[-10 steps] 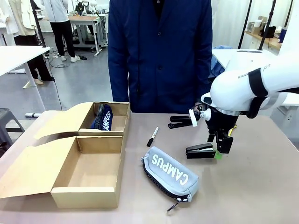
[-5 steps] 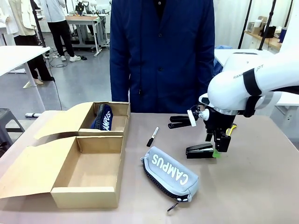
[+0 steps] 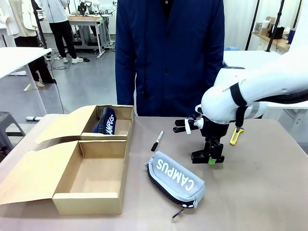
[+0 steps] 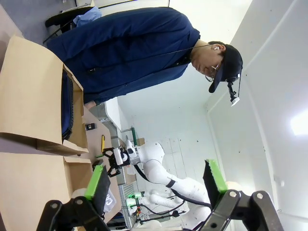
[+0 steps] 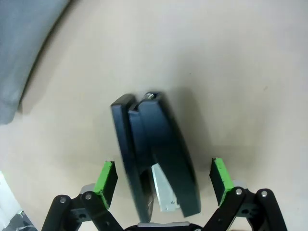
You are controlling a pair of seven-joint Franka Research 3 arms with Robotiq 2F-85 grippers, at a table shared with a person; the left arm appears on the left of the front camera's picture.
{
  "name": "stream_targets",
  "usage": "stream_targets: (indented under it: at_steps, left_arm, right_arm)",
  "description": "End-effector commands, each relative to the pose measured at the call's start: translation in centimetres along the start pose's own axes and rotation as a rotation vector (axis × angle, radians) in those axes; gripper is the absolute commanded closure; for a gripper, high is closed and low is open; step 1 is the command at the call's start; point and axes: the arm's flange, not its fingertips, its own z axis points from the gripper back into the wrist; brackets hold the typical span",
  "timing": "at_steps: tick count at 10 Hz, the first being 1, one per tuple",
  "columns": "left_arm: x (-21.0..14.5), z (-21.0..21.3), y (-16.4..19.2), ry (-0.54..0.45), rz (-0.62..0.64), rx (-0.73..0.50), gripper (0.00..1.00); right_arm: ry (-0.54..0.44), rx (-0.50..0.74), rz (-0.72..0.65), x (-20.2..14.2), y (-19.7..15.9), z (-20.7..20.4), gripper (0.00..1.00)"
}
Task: Place items inside the box.
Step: Pick up a Pencil pouch or Stapler and place it inside the Mailer Box closest to the robot.
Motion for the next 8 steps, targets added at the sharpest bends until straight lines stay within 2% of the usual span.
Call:
stream_targets:
  at_steps: [1, 2, 3, 4, 5, 6, 7, 8]
  left_arm:
    - [-0.2, 0.0, -0.1, 0.005, -0.024, -0.011, 0.0]
    - [-0.2, 0.0, -0.1, 0.005, -0.024, -0.011, 0.0]
    - [-0.2, 0.0, -0.1, 0.005, -0.024, -0.011, 0.0]
    - [-0.2, 0.0, -0.1, 0.005, -0.024, -0.011, 0.0]
    - [-0.2, 0.0, -0.1, 0.005, -0.024, -0.011, 0.0]
    - [-0.2, 0.0, -0.1, 0.005, -0.024, -0.011, 0.0]
    - [-0.2, 0.0, -0.1, 0.005, -0.024, -0.011, 0.0]
    - [-0.2, 0.0, -0.1, 0.005, -0.024, -0.011, 0.0]
  right_arm:
    - [0.033, 0.002, -0.02, 0.3, -0.5, 0.6, 0.0]
    - [0.035, 0.016, -0.024, 0.2, -0.5, 0.6, 0.0]
    - [0.038, 0.036, -0.028, -0.1, -0.4, 0.6, 0.6]
    - [0.039, 0.037, -0.032, -0.2, -0.3, 0.6, 0.6]
    - [0.029, 0.042, -0.025, -0.3, -0.3, 0.6, 1.0]
    - [0.022, 0.042, -0.029, -0.4, -0.2, 0.6, 0.62]
    - [0.022, 0.039, -0.031, -0.6, 0.0, 0.8, 1.0]
    - [0.021, 0.039, -0.037, -0.8, 0.3, 1.0, 1.0]
